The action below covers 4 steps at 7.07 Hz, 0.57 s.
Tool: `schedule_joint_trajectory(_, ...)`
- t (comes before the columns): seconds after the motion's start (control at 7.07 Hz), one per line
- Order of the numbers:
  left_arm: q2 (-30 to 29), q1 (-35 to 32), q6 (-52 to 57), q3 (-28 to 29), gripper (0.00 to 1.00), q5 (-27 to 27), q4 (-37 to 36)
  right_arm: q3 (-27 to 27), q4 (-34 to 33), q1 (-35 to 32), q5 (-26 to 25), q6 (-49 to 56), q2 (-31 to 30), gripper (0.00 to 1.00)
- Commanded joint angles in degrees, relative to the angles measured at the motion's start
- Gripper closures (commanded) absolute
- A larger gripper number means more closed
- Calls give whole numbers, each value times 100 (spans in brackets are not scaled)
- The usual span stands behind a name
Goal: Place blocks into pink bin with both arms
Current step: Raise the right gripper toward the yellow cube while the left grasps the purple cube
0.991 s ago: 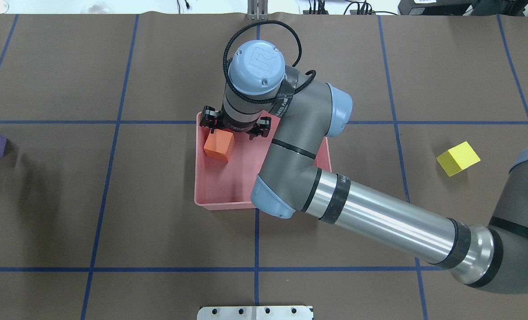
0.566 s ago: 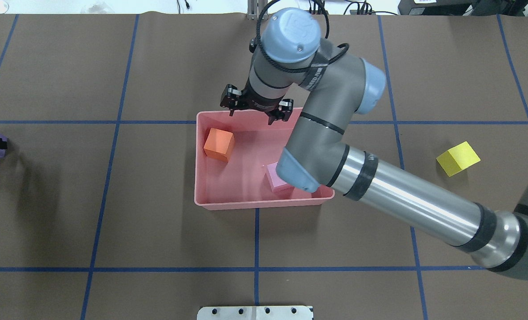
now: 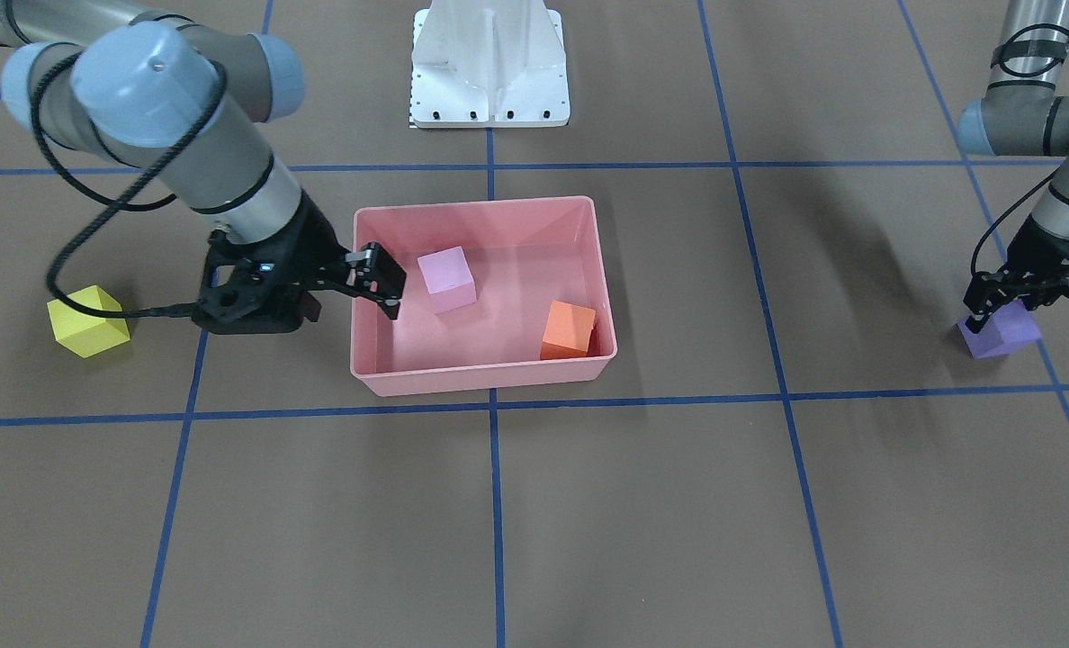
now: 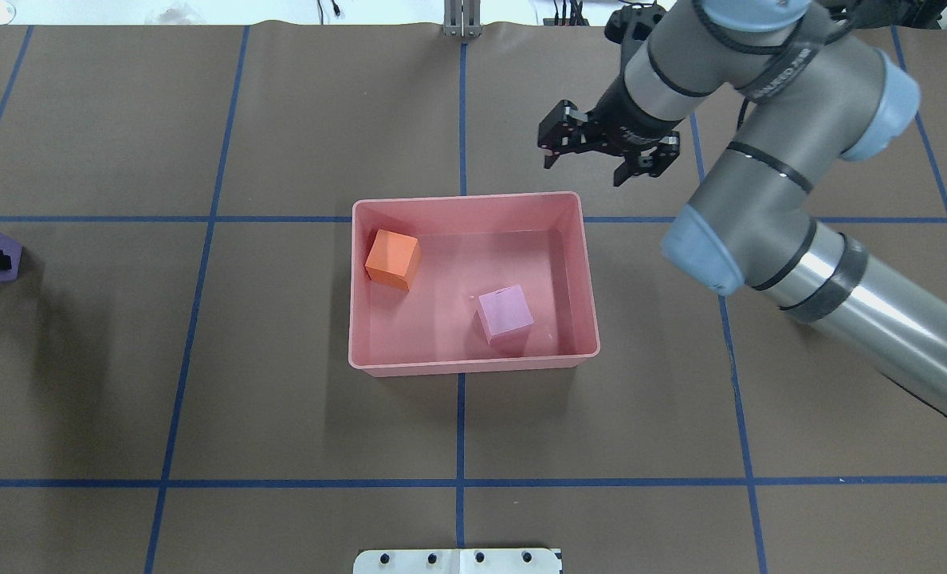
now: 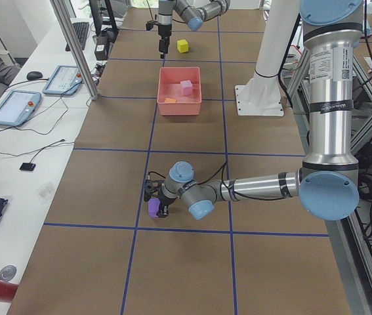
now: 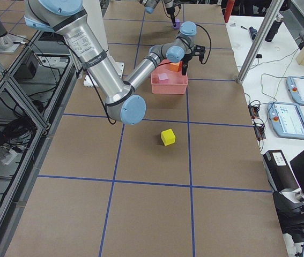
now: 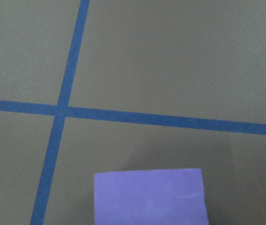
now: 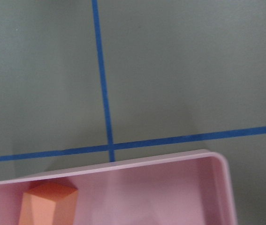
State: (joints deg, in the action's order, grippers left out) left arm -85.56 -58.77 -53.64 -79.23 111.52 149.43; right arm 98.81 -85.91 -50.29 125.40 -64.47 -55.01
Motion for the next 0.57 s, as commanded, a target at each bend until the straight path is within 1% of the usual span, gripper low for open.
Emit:
schedule_joint_trajectory(0.0,4,-64,20,-205,100,393,-63,734,-1169,-785,63,2200,-884,1)
schedule_joint_trajectory(0.14,-5,-360,29,-311,100,667,-168,884,-1199,-1006,63,3194,-1497,1)
schedule_joint_trajectory(0.28,-118,-563,20,-677,100,1157,-795,877,-1173,-1226,46,3978,-1938,1)
schedule_joint_trajectory(0.42,-432,-844,20,-1299,100,1301,-1924,877,-1086,-1420,37,4508,-2334,1)
